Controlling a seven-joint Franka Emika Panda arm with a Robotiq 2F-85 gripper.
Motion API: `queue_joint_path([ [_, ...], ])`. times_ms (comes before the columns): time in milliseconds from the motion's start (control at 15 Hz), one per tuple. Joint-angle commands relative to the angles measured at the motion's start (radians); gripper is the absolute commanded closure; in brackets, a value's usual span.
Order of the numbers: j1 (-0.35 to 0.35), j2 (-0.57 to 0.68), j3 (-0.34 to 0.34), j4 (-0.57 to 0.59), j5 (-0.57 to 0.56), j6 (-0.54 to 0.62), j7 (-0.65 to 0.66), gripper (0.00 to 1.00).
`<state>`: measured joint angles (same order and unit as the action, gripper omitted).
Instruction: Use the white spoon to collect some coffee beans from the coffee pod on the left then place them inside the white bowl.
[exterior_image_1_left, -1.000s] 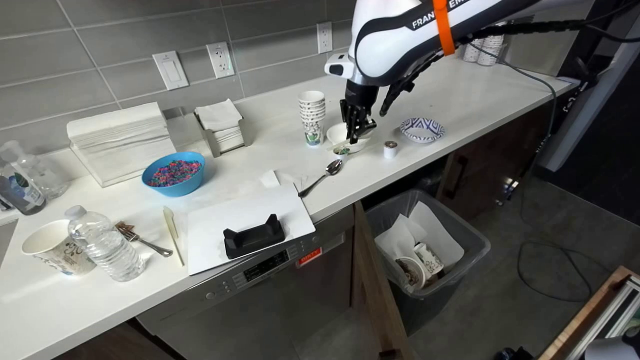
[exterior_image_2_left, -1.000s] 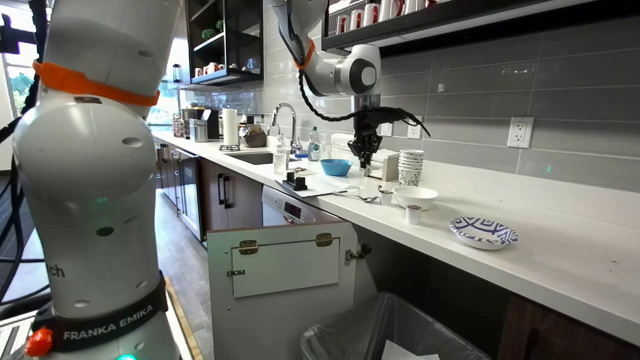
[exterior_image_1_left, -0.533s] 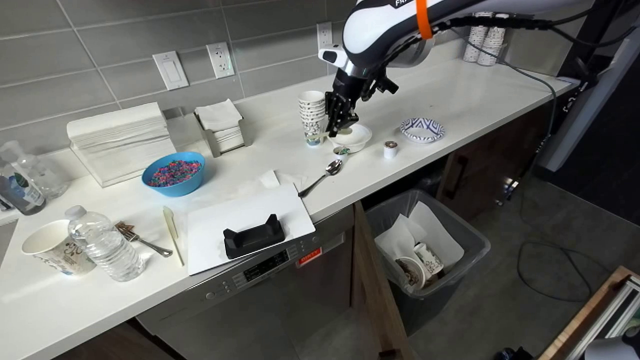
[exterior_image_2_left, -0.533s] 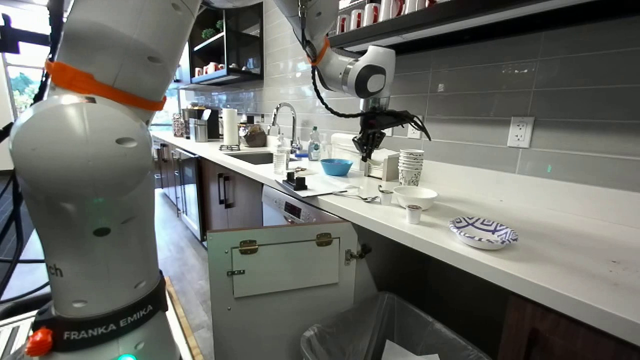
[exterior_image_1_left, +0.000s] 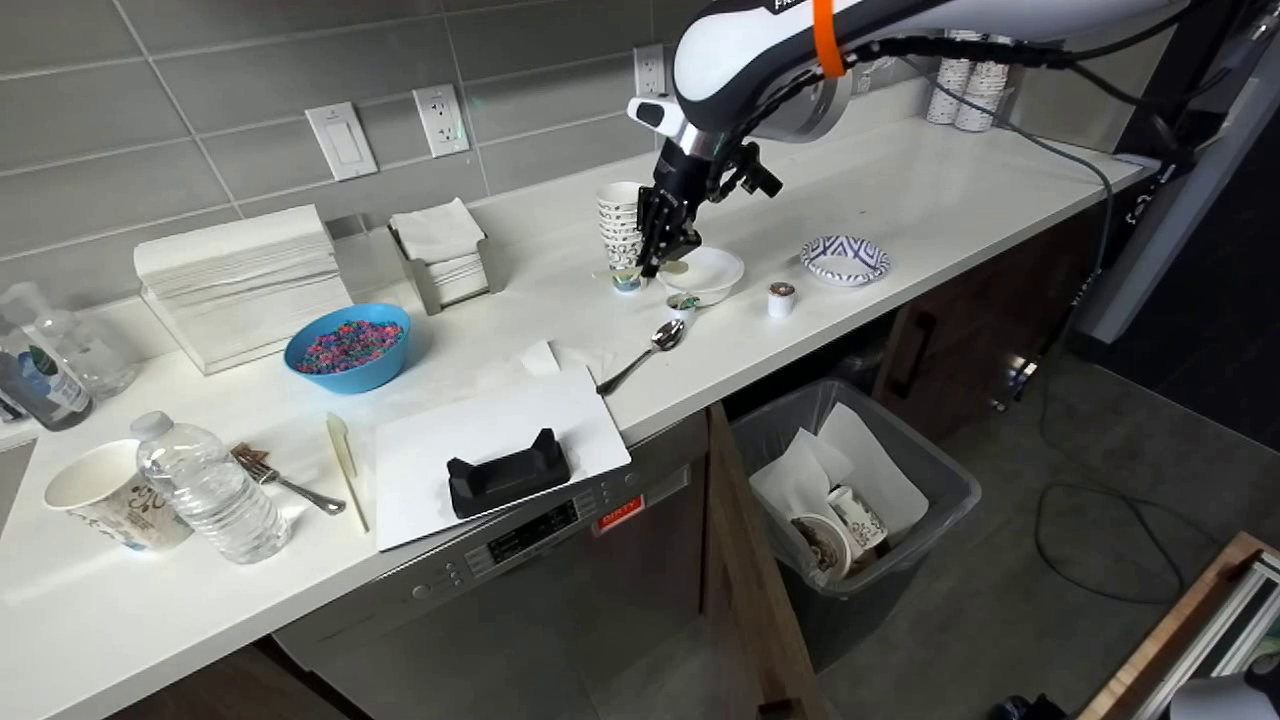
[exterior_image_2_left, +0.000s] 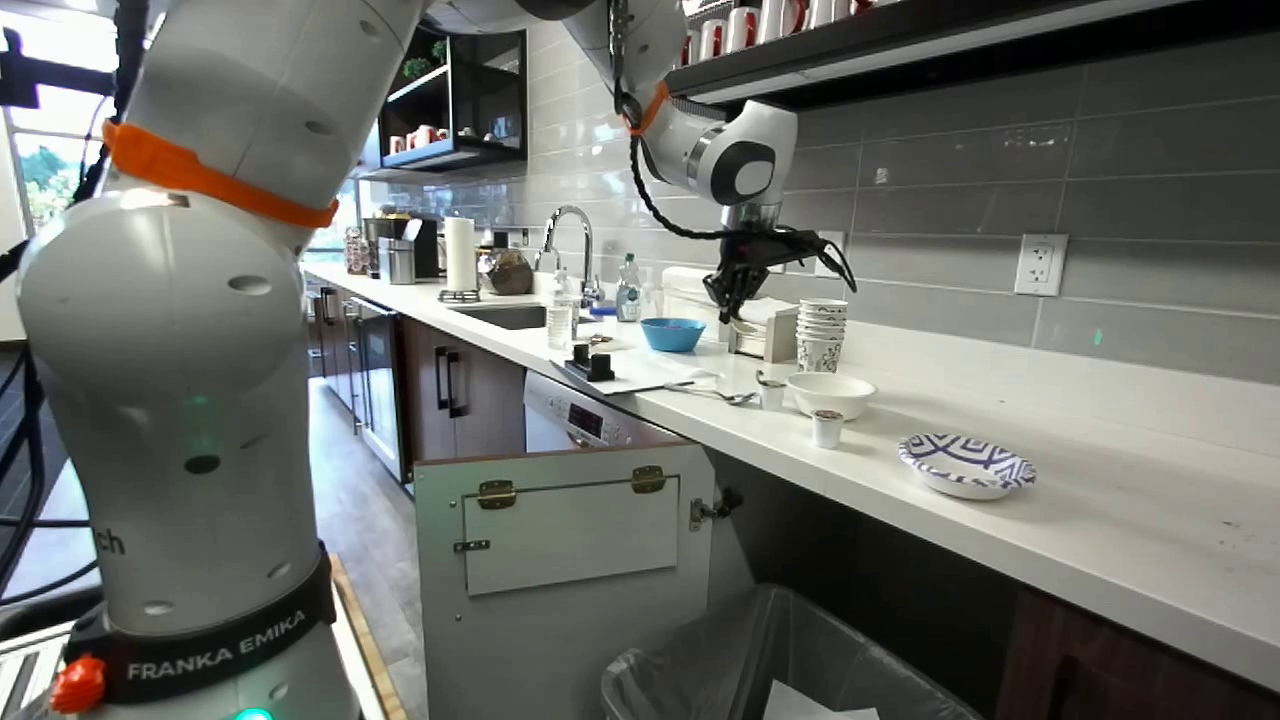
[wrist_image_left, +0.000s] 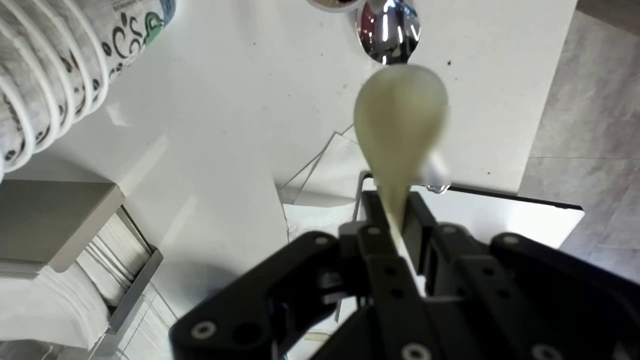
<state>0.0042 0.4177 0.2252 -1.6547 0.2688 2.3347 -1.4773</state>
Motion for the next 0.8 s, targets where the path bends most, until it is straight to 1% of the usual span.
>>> queue_joint_path([
  [0,-0.008,0.011,0.009,-0.002,0.023,0.047,-0.012,0.96],
  [267,-0.030,0.061,0.036,0.017,0.072,0.184,-0.063,0.96],
  [467,-0.065,0.102,0.078,0.029,0.127,0.239,-0.099,0.96],
  [733,-0.116,0.127,0.131,0.029,0.210,0.283,-0.132,0.96],
])
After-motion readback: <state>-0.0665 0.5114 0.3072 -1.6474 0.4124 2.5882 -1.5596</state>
